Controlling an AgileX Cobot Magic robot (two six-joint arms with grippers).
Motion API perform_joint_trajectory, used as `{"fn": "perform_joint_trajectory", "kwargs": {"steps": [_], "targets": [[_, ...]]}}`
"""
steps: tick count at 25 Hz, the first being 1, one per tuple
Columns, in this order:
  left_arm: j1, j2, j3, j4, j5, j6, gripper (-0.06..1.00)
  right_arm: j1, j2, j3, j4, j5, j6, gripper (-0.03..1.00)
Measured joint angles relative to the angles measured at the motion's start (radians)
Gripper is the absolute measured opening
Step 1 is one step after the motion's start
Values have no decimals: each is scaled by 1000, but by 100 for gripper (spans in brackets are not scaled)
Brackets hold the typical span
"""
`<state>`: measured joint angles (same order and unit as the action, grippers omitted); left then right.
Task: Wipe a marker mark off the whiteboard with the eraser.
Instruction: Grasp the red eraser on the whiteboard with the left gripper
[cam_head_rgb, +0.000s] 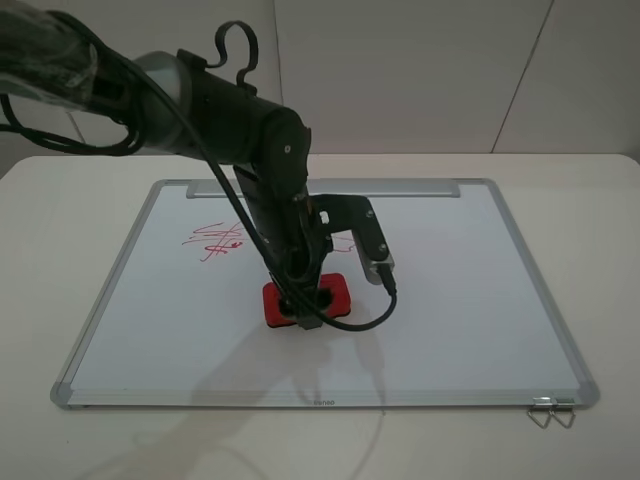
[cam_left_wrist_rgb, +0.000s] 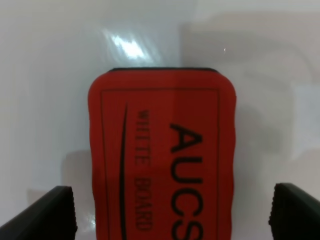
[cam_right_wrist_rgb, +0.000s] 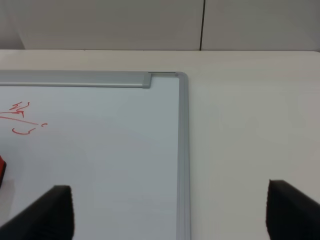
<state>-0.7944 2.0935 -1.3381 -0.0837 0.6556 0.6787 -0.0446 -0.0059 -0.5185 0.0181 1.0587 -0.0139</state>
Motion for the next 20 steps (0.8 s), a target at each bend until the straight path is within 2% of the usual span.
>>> {"fn": "perform_joint_trajectory", "kwargs": {"steps": [20], "targets": [[0, 33, 0, 0, 4, 10, 77, 0, 0, 0, 0, 0, 0, 70]]}}
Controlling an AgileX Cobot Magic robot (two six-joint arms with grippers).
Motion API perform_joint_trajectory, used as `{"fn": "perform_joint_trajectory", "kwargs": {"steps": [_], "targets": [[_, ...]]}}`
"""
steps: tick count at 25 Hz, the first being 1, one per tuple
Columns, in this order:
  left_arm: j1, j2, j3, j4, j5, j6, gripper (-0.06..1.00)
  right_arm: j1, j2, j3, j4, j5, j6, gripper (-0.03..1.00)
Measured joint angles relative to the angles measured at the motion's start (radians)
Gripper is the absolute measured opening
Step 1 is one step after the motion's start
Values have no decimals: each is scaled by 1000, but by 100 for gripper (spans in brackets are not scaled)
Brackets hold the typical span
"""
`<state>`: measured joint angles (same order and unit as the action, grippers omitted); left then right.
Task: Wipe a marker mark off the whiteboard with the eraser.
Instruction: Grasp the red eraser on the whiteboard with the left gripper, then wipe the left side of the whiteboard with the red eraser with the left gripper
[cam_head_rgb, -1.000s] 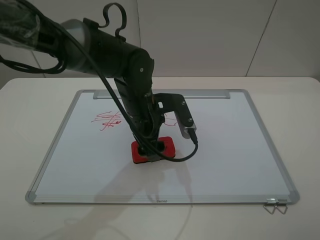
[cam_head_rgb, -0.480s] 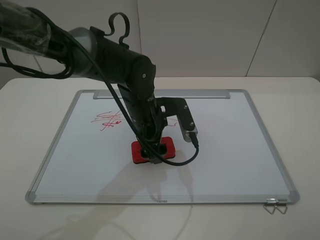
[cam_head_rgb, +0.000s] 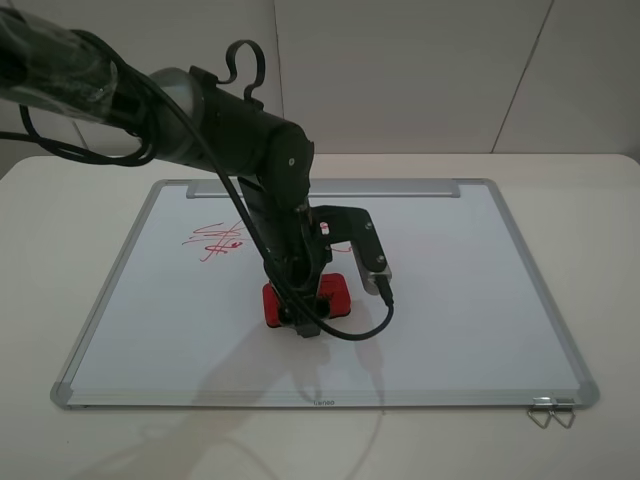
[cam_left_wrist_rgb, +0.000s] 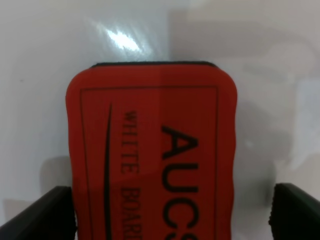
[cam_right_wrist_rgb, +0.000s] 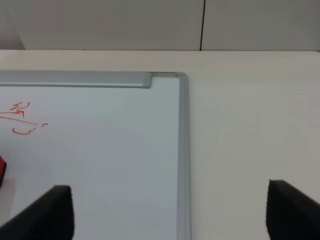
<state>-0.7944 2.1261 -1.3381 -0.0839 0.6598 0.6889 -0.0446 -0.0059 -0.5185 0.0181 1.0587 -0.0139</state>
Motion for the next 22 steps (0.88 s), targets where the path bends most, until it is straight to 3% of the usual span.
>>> {"fn": "perform_joint_trajectory", "kwargs": {"steps": [6, 11, 22], "targets": [[0, 0, 0, 7, 0, 1, 76, 0, 0, 0, 0, 0, 0, 70], [0, 0, 0, 24, -2, 2, 57, 0, 0, 0, 0, 0, 0, 70], [0, 0, 0, 24, -2, 2, 57, 0, 0, 0, 0, 0, 0, 70]]}}
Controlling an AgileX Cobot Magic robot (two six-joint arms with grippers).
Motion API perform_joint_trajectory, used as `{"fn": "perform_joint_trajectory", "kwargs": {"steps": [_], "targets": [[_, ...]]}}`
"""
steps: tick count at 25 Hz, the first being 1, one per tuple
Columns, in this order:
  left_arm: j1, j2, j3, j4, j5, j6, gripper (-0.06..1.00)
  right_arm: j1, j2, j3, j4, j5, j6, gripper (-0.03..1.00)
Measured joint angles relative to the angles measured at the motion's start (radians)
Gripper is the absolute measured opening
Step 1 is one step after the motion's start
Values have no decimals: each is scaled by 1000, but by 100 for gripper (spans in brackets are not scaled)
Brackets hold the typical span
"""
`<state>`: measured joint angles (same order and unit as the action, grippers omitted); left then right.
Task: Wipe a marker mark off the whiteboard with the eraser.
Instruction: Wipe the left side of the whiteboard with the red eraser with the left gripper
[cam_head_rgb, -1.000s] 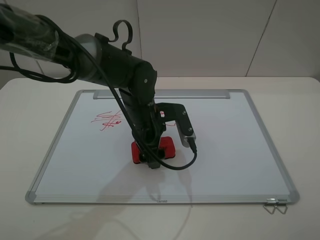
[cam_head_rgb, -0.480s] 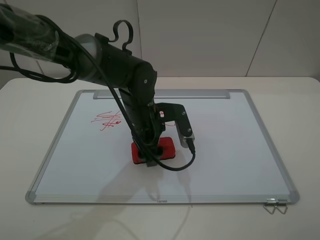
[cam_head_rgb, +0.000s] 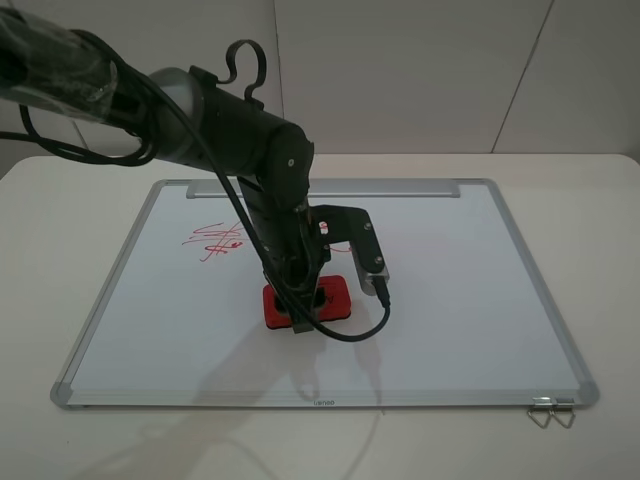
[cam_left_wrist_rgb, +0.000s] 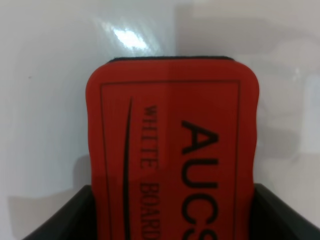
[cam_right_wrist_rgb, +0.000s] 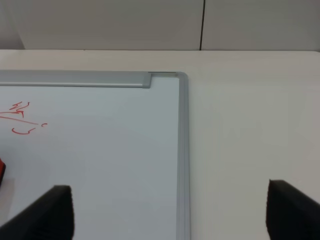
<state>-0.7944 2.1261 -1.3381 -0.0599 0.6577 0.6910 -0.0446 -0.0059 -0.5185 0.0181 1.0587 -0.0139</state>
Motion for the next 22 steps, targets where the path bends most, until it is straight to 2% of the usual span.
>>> {"fn": "perform_joint_trajectory", "kwargs": {"steps": [19, 22], "targets": [[0, 0, 0, -4, -22, 3, 57, 0, 0, 0, 0, 0, 0, 70], [0, -11, 1, -25, -6, -8, 57, 0, 0, 0, 0, 0, 0, 70]]}}
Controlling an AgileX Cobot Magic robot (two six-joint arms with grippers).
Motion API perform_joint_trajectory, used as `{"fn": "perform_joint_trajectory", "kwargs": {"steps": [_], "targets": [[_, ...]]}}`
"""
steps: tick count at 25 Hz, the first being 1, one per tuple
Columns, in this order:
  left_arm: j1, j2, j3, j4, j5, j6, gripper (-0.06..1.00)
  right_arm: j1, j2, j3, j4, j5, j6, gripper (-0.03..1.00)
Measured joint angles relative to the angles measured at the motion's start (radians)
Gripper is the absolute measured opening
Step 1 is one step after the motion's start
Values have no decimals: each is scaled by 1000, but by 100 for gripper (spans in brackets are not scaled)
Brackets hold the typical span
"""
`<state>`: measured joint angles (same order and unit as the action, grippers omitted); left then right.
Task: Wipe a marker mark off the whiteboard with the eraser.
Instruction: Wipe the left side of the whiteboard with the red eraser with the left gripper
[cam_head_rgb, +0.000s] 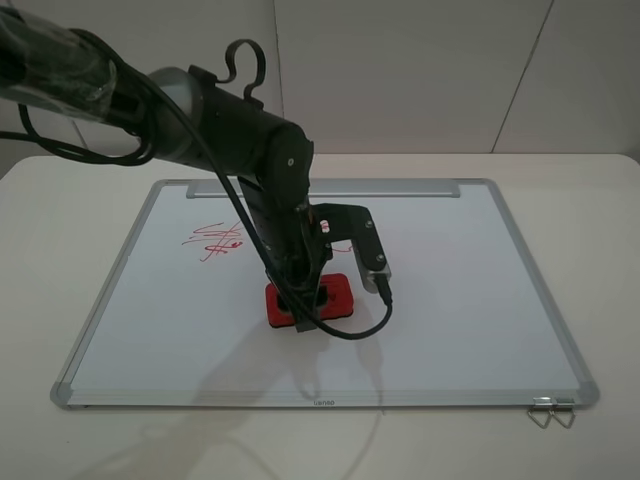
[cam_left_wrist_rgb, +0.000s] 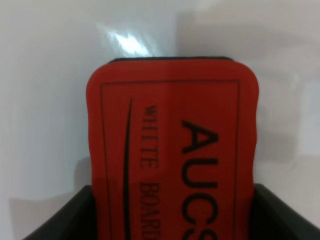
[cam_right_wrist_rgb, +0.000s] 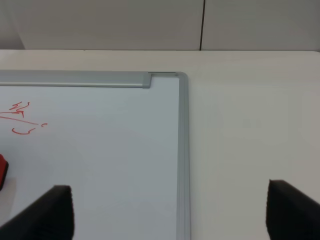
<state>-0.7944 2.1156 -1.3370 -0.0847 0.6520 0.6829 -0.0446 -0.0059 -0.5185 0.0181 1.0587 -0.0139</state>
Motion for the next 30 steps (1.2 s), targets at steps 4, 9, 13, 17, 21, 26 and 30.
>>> {"fn": "perform_joint_trajectory", "kwargs": {"steps": [4, 9, 13, 17, 21, 26, 30], "targets": [[5, -70, 2, -19, 19, -80, 57, 0, 0, 0, 0, 0, 0, 70], [81, -128, 2, -42, 50, -241, 57, 0, 0, 0, 0, 0, 0, 70], [183, -130, 2, -33, 114, -416, 57, 0, 0, 0, 0, 0, 0, 70], [249, -130, 2, -6, 134, -582, 57, 0, 0, 0, 0, 0, 0, 70], [309, -129, 2, -2, 125, -694, 57, 0, 0, 0, 0, 0, 0, 70], [388, -129, 2, 39, 112, -800, 57, 0, 0, 0, 0, 0, 0, 70], [446, -112, 2, 85, 110, -848, 57, 0, 0, 0, 0, 0, 0, 70]]}}
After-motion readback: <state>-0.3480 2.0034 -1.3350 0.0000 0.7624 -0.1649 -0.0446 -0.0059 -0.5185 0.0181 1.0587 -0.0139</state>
